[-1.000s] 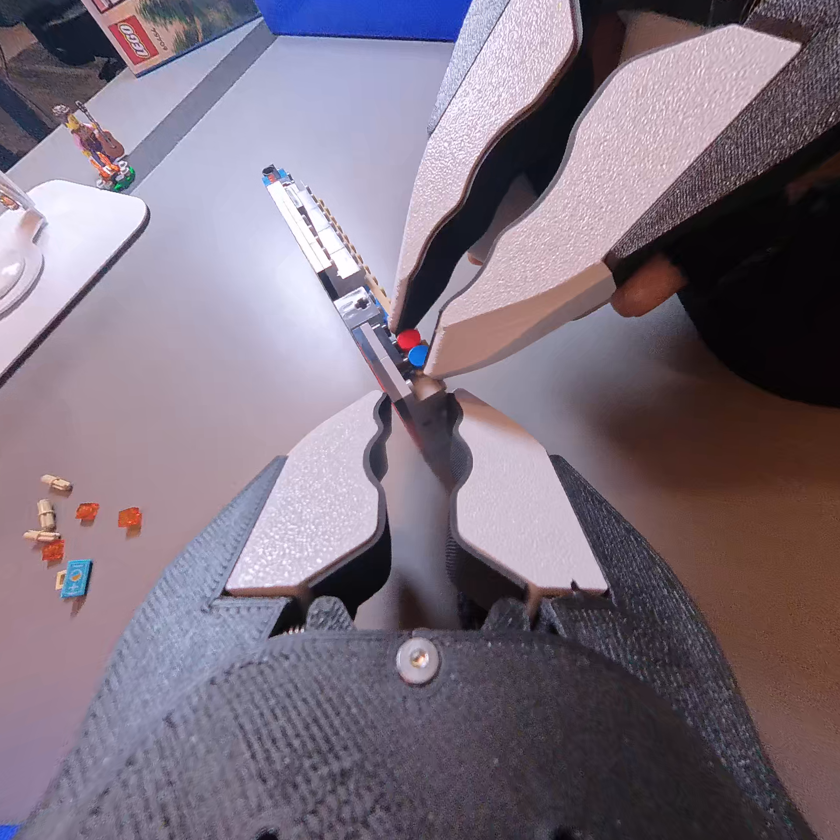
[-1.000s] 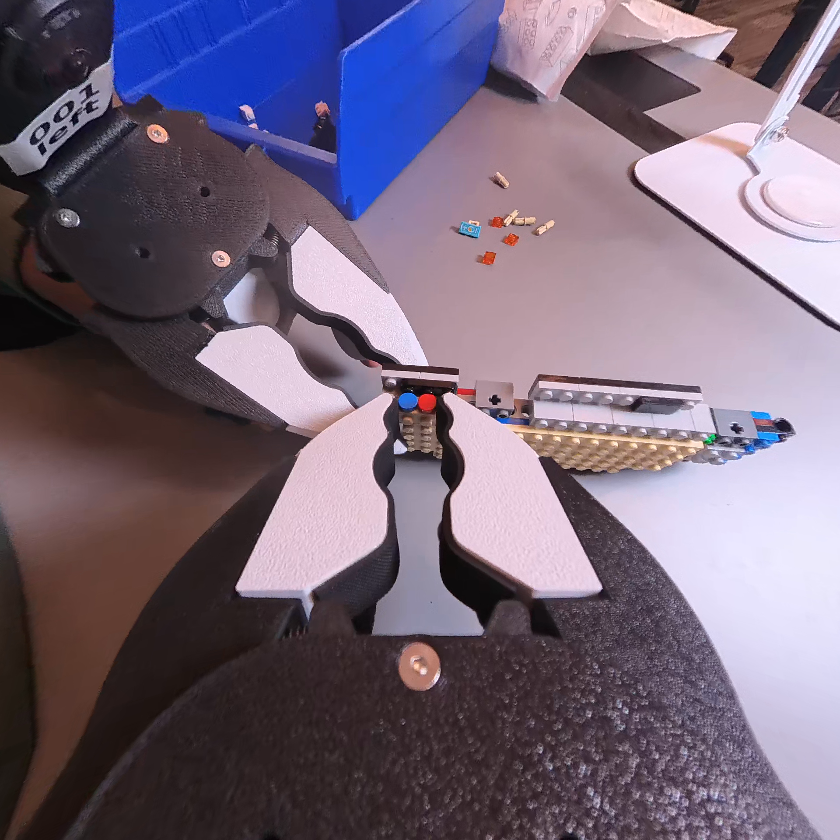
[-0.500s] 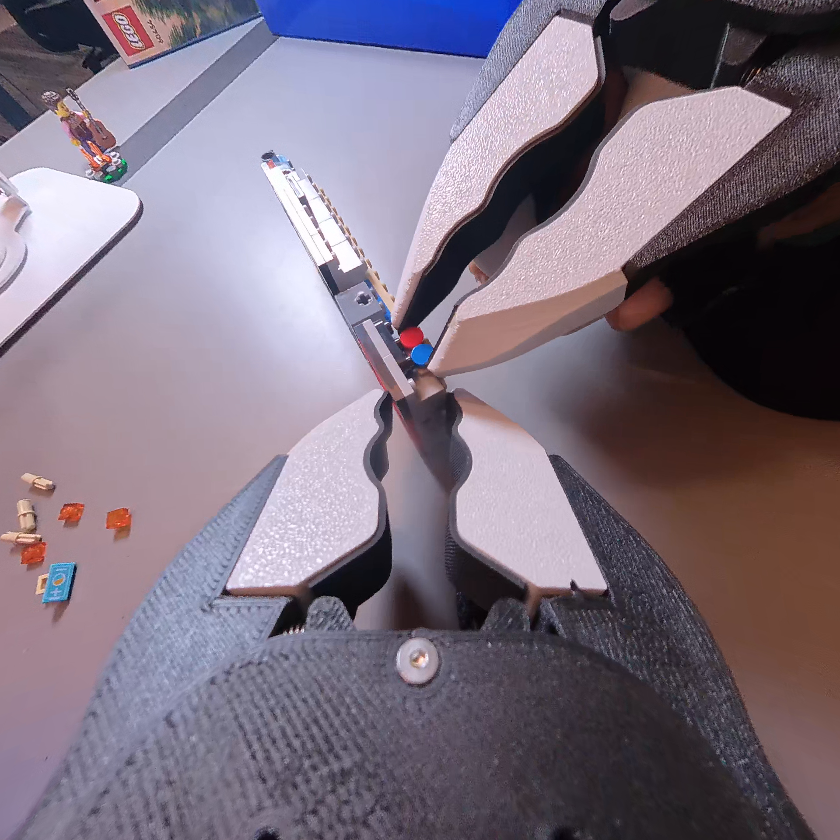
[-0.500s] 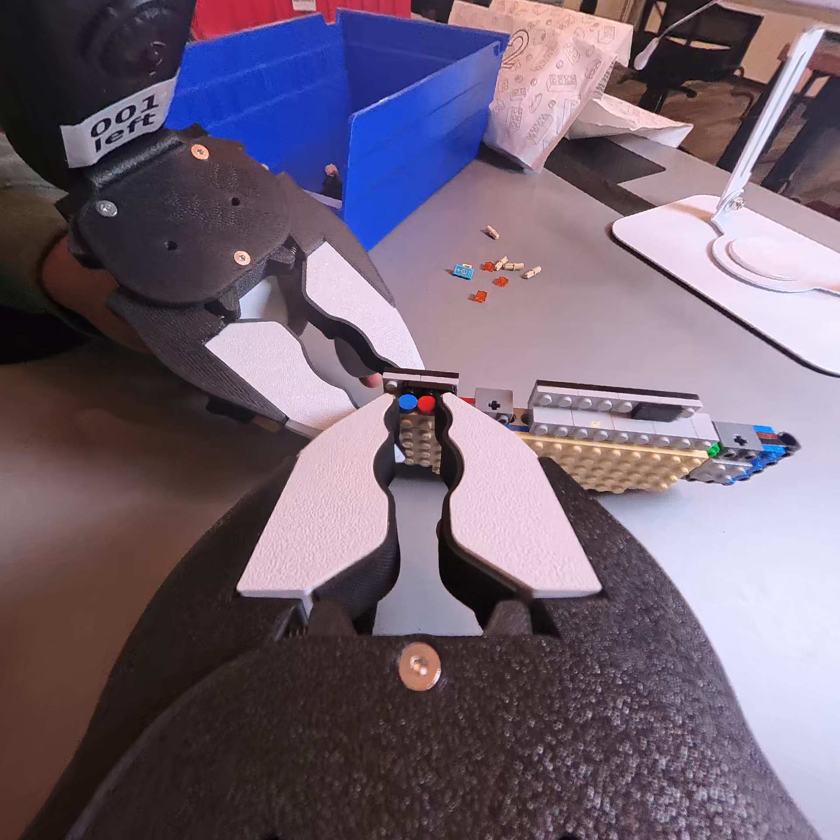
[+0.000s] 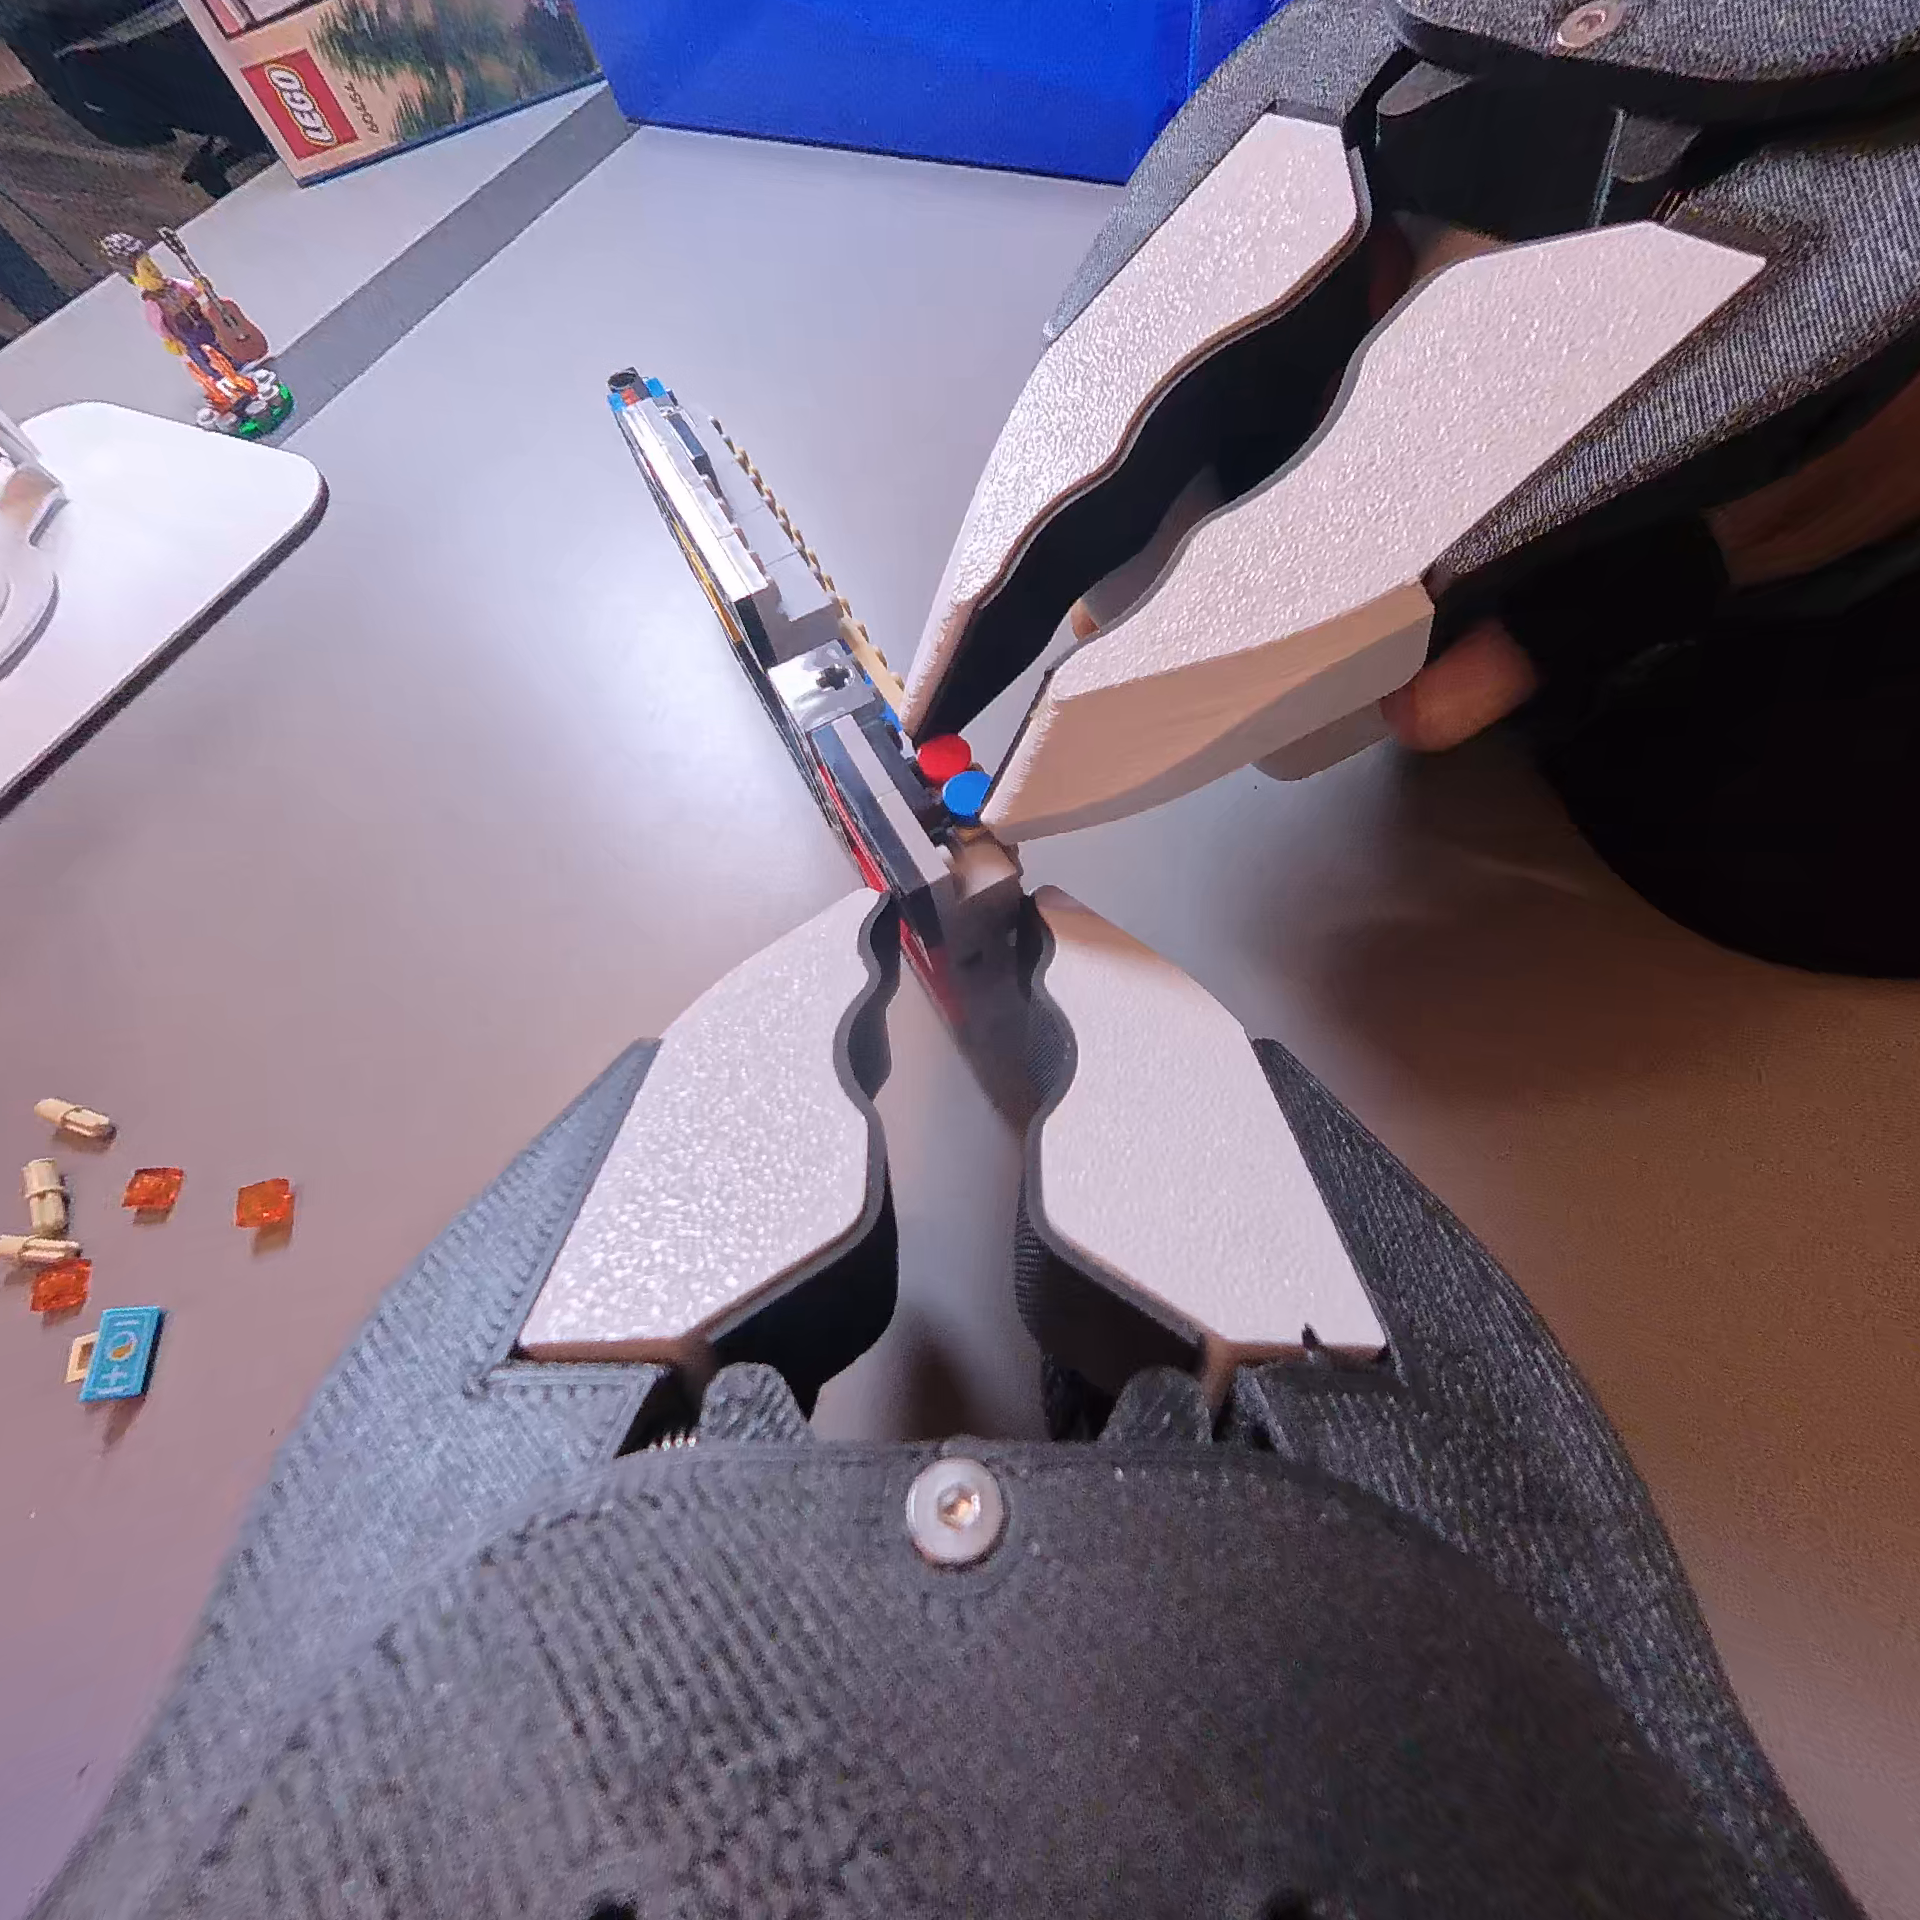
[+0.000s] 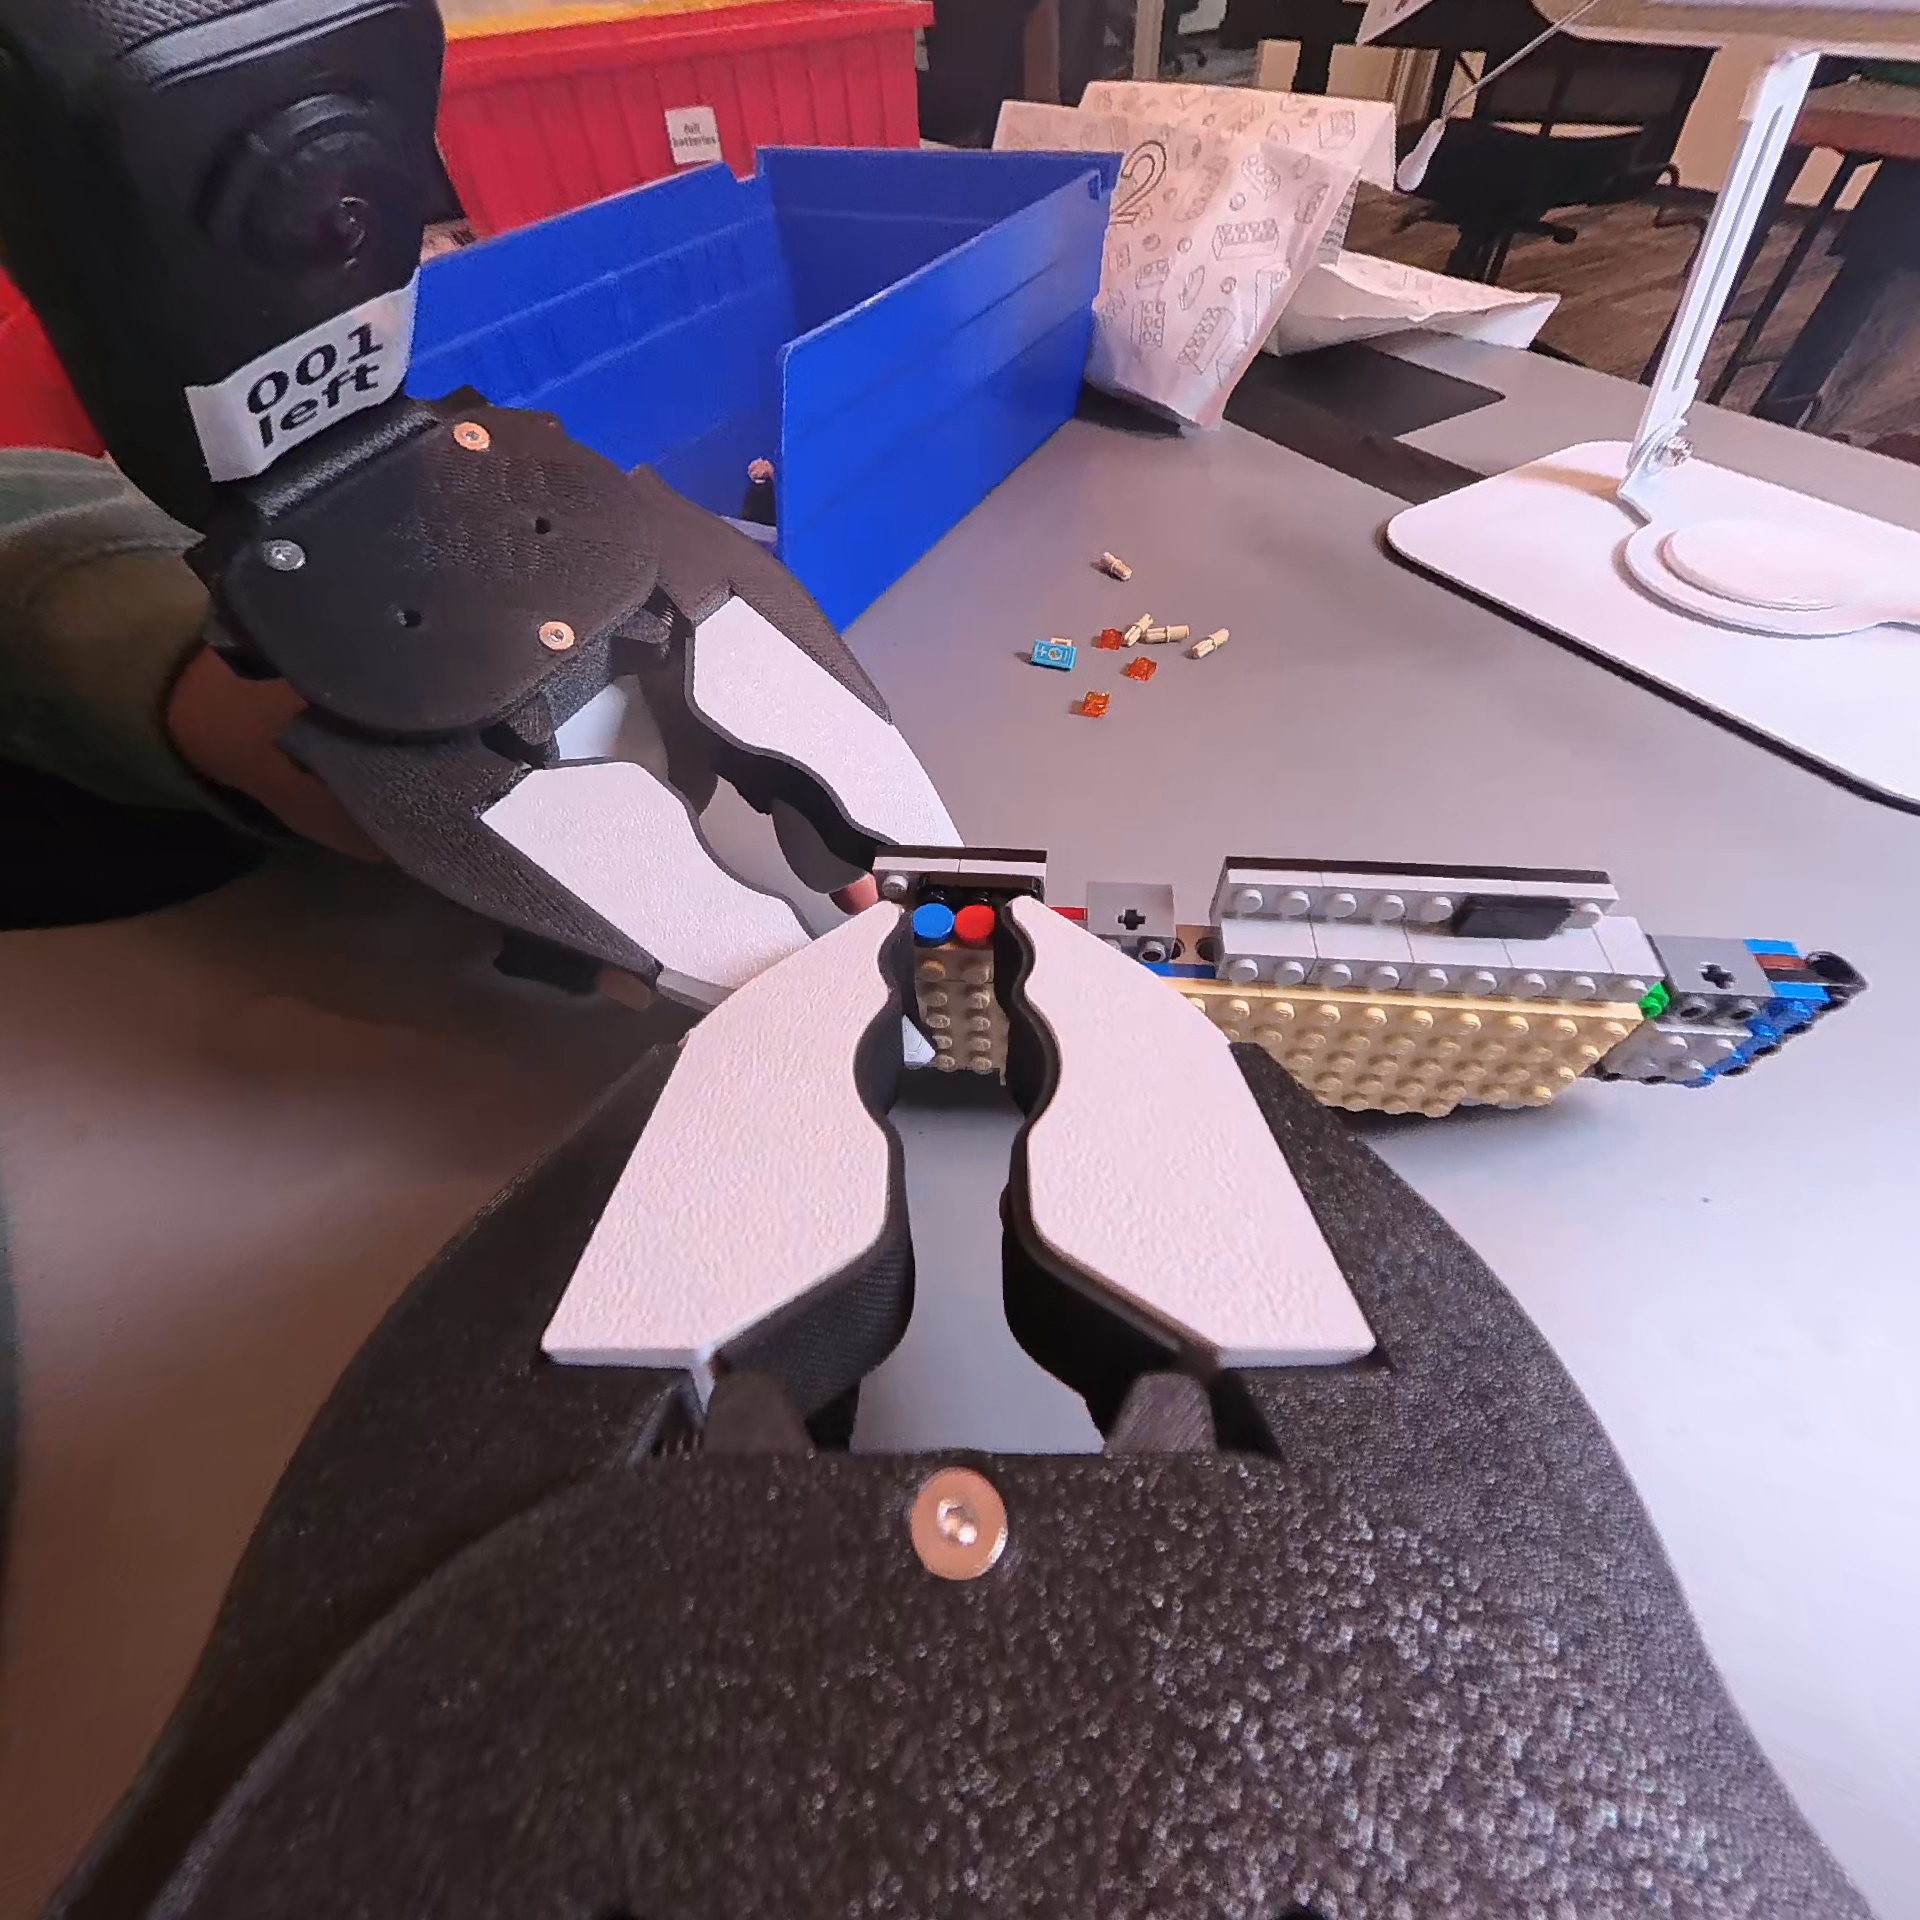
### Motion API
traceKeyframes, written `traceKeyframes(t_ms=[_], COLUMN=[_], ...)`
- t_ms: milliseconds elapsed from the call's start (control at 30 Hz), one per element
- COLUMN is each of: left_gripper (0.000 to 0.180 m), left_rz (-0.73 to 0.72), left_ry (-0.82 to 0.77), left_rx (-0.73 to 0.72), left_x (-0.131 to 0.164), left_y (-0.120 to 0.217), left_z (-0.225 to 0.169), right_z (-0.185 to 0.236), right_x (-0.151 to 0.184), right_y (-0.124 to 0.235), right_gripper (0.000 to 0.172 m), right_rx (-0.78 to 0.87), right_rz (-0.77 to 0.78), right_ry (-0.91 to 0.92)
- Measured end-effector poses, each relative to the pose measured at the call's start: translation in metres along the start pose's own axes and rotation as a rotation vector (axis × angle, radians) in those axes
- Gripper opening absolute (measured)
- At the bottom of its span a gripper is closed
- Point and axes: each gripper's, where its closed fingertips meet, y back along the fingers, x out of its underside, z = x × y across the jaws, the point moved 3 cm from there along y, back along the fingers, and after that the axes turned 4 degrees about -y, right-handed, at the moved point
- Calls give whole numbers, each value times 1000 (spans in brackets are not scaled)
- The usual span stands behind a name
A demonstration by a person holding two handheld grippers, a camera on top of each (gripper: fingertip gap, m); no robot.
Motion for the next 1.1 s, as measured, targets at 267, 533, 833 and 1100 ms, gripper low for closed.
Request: traceKeyframes(t_ms=[267,533,833,1100], left_gripper=[22,21,20,20], left_rz=[-15,-1,-2,-4], left_ry=[22,44,42,40], left_rx=[18,38,79,94], left_x=[0,7,5,5], left_y=[-1,-4,-3,-3], left_z=[1,0,-7,-6], right_z=[-1,-2,-1,-19], right_x=[-2,-16,-18,-29], right_y=[2,12,14,26], right_gripper=[14,0,2,10], right_rx=[3,15,33,76], right_rz=[-23,-136,-151,-214], right_ry=[-13,-11,21,-38])
